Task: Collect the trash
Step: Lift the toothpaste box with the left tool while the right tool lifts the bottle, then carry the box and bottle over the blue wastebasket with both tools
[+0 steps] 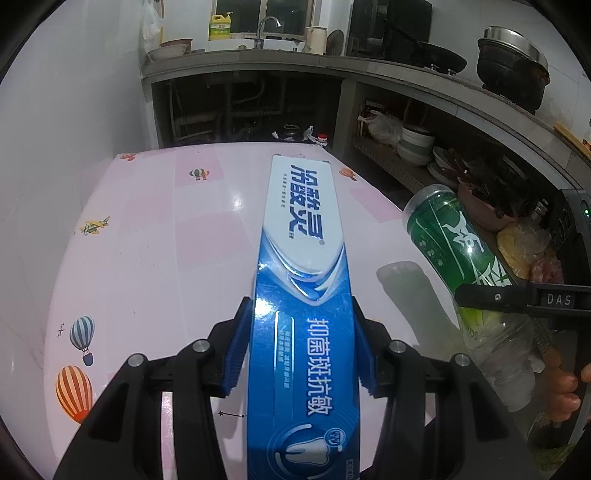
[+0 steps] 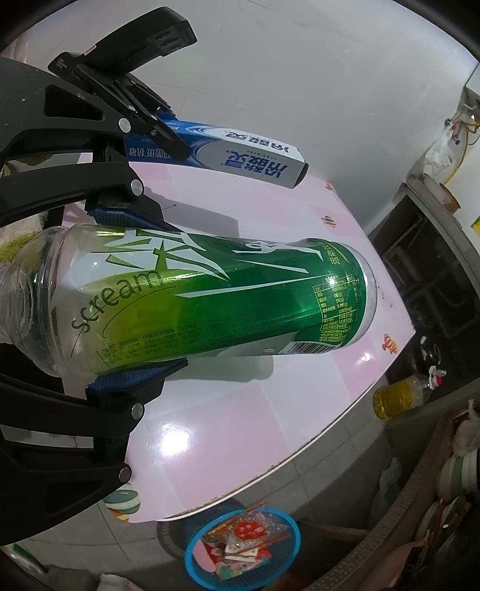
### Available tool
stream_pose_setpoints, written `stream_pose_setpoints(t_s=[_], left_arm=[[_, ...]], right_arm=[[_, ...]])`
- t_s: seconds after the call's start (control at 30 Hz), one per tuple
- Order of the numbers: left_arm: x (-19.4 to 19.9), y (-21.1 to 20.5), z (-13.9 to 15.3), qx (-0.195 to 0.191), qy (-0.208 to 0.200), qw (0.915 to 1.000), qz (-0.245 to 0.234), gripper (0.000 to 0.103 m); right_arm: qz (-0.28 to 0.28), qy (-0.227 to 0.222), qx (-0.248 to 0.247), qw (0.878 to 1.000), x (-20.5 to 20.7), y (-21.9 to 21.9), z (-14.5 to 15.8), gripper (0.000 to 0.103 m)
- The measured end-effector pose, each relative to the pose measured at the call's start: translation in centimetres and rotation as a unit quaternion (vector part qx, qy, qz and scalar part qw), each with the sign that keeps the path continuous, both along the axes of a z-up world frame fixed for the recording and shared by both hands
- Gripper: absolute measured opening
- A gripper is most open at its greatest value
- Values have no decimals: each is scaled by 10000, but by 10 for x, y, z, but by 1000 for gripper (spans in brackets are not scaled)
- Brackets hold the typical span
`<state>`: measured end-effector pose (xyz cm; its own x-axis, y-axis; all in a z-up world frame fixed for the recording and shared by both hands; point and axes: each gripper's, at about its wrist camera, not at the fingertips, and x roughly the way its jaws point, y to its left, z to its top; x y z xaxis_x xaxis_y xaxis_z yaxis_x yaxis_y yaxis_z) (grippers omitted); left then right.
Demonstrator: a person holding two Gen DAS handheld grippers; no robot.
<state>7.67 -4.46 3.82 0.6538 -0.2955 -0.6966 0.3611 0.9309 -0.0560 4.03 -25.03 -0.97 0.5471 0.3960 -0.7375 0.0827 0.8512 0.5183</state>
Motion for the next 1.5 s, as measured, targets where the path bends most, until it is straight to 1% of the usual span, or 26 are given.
stream_pose_setpoints(t_s=[0.37,0.53,0.73,0.87,0.93,1.13,1.27,1.33,1.37,1.4,1.5], left_arm=[[3,2,-2,-31,42,9999,-94,48],[9,-5,-3,-138,202,9992,-325,48],[8,-36,-3,-183,340,9965,-746,48],[6,-67,-4,-153,404,9931,-1091,48],[5,-87,-5,-156,476,9901,-1313,48],[10,-145,-5,-262,741,9790,-1883,48],[22,-192,-2,-376,950,9693,-2235,48],[31,-213,-2,-376,1048,9654,-2358,48],[38,-230,-5,-355,1170,9621,-2438,48],[43,-243,-7,-337,1259,9602,-2470,48],[58,-285,-22,-212,1594,9525,-2586,48]], right_arm=[[-95,-34,32,9999,-7,-6,3,57],[-332,-137,126,9993,-16,-24,8,57],[-871,-265,188,9957,-41,-66,13,57],[-1280,-261,258,9911,-62,-97,7,57],[-1449,-244,312,9887,-70,-108,3,57],[-2159,-153,482,9751,-101,-156,-12,58],[-2792,-54,543,9587,-123,-193,-25,58],[-3075,16,672,9492,-135,-210,-37,58],[-3167,56,726,9457,-137,-217,-42,58],[-3251,145,916,9411,-142,-218,-48,58],[-3447,297,1193,9306,-140,-232,-69,58]])
